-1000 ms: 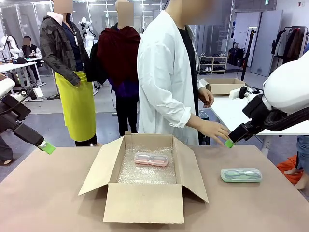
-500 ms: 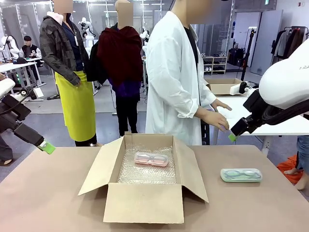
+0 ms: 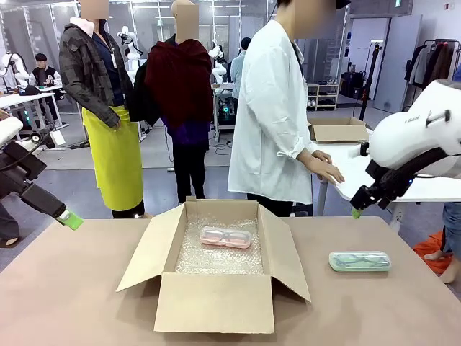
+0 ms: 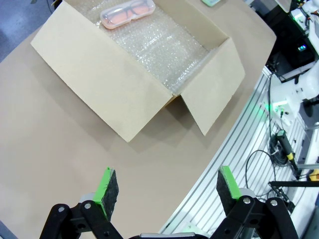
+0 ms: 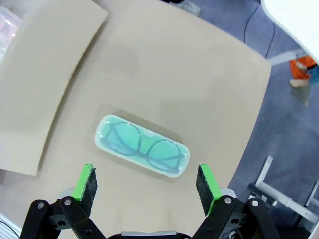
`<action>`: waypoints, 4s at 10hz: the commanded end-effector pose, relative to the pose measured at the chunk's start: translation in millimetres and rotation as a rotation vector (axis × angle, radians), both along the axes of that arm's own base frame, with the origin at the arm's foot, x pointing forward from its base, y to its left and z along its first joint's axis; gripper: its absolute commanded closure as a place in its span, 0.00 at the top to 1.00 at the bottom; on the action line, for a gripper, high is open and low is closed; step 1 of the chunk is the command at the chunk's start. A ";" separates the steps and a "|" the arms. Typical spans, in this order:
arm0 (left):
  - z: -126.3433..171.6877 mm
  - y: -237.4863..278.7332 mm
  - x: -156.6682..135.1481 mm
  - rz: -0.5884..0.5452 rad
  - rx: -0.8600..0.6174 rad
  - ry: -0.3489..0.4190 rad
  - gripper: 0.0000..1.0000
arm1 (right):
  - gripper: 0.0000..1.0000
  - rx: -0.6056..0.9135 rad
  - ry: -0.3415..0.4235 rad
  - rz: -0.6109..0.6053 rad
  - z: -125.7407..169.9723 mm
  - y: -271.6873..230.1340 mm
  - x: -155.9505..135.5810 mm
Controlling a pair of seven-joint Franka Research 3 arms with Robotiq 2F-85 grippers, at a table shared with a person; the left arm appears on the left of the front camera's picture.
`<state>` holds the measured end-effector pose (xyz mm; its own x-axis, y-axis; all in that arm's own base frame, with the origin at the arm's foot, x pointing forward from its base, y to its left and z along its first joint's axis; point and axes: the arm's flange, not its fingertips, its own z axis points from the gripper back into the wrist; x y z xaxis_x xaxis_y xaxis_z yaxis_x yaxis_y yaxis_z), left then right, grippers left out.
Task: Pack the glasses set securely to prepare it for shipping.
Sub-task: Put the Glasses case from the right side of the table into the Package Box.
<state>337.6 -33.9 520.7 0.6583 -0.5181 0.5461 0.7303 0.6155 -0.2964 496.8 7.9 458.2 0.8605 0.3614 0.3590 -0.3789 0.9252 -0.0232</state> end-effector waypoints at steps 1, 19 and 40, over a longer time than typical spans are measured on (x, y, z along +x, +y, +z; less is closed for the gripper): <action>0.6 2.2 -0.5 -0.024 -0.026 -0.005 1.00 | 1.00 0.005 0.031 -0.069 -11.7 -0.1 7.5; 0.6 2.2 -0.5 -0.024 -0.026 -0.005 1.00 | 1.00 -0.311 0.150 1.107 -69.6 28.7 25.9; 0.6 2.2 -0.5 -0.024 -0.026 -0.005 1.00 | 0.37 -0.293 0.217 0.971 -6.4 46.5 -1.7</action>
<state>337.5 -33.8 520.8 0.6583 -0.5185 0.5457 0.7305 0.6152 -0.2966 502.7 41.0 432.8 0.1385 0.9894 0.0440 -0.9886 0.1408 -0.0541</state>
